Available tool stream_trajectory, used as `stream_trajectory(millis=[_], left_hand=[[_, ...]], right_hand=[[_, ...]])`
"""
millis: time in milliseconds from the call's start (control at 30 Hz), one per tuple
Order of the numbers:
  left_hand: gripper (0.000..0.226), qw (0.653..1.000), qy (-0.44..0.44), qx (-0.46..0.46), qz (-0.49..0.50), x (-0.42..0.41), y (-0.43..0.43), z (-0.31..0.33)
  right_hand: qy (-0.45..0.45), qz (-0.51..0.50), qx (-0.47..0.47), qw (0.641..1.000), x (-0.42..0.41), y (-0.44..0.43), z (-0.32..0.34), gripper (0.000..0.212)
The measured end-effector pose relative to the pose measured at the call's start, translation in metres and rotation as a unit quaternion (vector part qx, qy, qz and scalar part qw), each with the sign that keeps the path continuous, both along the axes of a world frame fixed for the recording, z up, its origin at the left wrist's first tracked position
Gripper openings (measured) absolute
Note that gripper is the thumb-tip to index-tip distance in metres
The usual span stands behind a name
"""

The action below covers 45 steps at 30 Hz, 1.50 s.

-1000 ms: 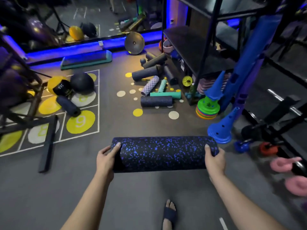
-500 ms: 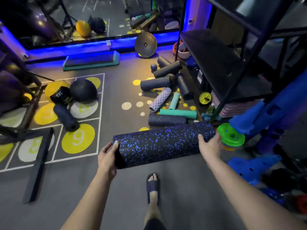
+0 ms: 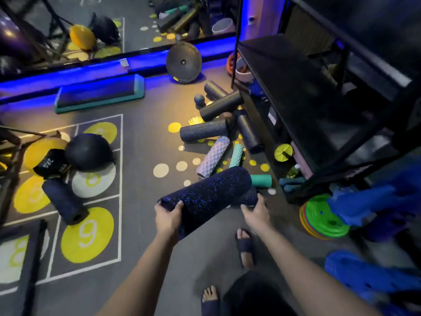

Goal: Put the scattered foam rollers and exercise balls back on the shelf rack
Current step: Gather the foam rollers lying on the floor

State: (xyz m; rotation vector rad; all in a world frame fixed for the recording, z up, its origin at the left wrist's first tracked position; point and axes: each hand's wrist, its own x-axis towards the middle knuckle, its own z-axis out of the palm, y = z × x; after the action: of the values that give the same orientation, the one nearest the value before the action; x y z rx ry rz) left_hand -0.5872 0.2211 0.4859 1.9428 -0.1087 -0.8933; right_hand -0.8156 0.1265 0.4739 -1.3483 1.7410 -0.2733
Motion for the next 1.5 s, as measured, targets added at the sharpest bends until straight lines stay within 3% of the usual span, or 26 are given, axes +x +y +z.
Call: stream_trajectory(millis=[133, 233, 400, 533, 667, 867, 1033, 1200, 1367, 1500], left_hand=[[0.057, 0.999, 0.03, -0.035, -0.016, 0.004, -0.09, -0.01], [0.061, 0.997, 0.038, -0.043, -0.044, -0.003, -0.158, -0.018], [0.069, 0.974, -0.177, 0.068, -0.122, -0.011, -0.24, -0.001], [0.052, 0.959, -0.224, 0.069, -0.16, 0.002, -0.247, -0.004], [0.044, 0.964, -0.181, 0.091, -0.173, 0.038, -0.197, -0.001], [0.031, 0.988, -0.122, 0.098, 0.018, 0.106, -0.112, 0.0], [0.024, 0.978, -0.083, 0.058, 0.18, 0.127, -0.04, 0.015], [0.017, 0.941, -0.059, 0.017, 0.334, 0.171, 0.032, 0.031], [0.018, 0.862, 0.003, -0.055, 0.503, 0.246, 0.097, 0.018], [0.017, 0.849, 0.057, -0.089, 0.518, 0.339, 0.129, -0.006]], right_hand=[[0.01, 0.018, 0.022, 1.0, 0.003, -0.091, -0.014, 0.077], [0.007, 0.026, 0.036, 0.999, 0.003, -0.154, -0.019, 0.078], [0.043, 0.064, 0.044, 0.996, 0.009, -0.23, -0.018, 0.069], [0.074, 0.134, 0.063, 0.986, 0.039, -0.267, -0.031, 0.068], [0.063, 0.194, 0.087, 0.975, 0.09, -0.272, -0.033, 0.066], [0.044, 0.329, 0.096, 0.938, 0.187, -0.243, -0.035, 0.06], [0.037, 0.44, 0.082, 0.893, 0.276, -0.186, -0.028, 0.058], [0.02, 0.528, 0.047, 0.848, 0.372, -0.113, -0.021, 0.048], [-0.016, 0.531, 0.002, 0.847, 0.471, -0.043, -0.038, 0.031], [0.011, 0.552, 0.001, 0.834, 0.553, -0.005, -0.062, 0.029]])
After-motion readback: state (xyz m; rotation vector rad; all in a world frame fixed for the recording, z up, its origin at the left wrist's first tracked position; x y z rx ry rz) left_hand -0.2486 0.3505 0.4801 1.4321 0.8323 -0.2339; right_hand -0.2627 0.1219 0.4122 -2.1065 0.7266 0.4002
